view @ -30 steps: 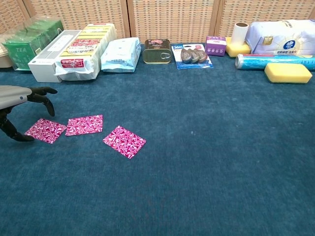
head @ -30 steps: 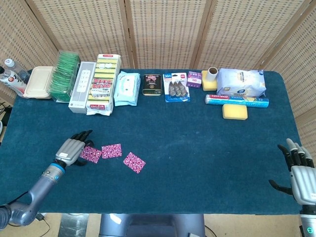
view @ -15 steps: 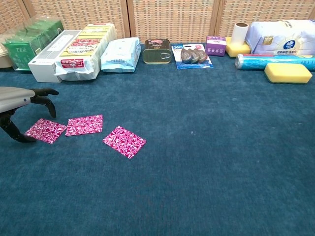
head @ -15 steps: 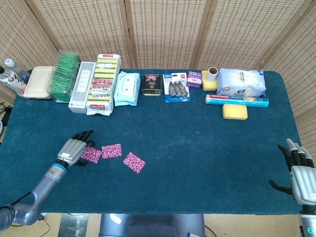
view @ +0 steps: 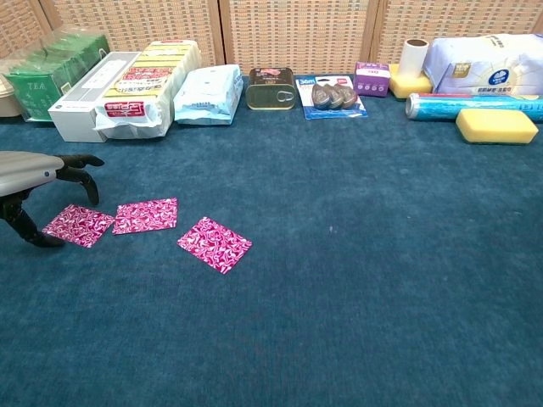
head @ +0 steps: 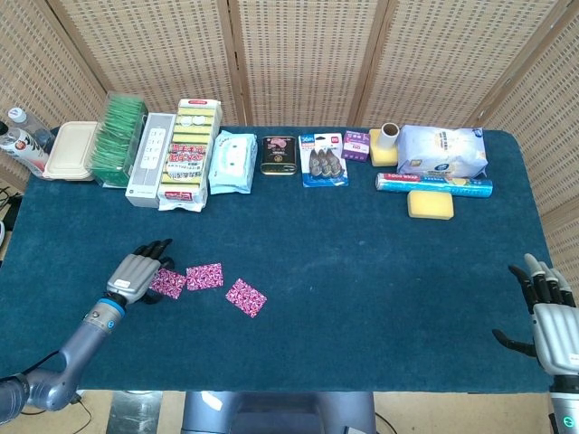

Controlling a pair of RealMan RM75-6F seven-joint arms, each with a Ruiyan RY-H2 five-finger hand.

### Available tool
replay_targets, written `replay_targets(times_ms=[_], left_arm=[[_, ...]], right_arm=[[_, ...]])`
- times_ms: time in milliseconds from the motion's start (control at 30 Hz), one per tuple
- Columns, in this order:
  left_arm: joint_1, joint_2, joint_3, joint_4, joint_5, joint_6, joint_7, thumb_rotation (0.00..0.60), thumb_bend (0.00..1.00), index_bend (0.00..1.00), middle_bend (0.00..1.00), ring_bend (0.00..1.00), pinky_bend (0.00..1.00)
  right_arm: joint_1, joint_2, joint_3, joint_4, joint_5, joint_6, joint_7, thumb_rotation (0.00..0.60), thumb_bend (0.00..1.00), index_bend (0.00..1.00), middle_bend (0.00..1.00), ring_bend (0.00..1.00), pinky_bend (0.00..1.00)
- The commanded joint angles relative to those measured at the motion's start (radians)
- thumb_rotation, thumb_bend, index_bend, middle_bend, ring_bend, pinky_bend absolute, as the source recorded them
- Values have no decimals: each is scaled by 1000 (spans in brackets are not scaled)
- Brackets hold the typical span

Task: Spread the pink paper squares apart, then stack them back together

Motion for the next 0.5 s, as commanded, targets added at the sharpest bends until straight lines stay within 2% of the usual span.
replay_targets(times_ms=[33, 500], left_arm=[[-1, 1, -3, -3, -5, -5, 6, 600, 195, 308, 0, 40, 134], [-3, 4, -14, -19, -33, -21, 45, 600, 198, 308, 0, 40, 134]], right_arm=[[0, 1, 0, 0, 0, 1, 1, 600, 0, 102, 0, 0, 0], [-1, 2, 1, 1, -1, 4, 5, 600, 0, 102, 0, 0, 0]])
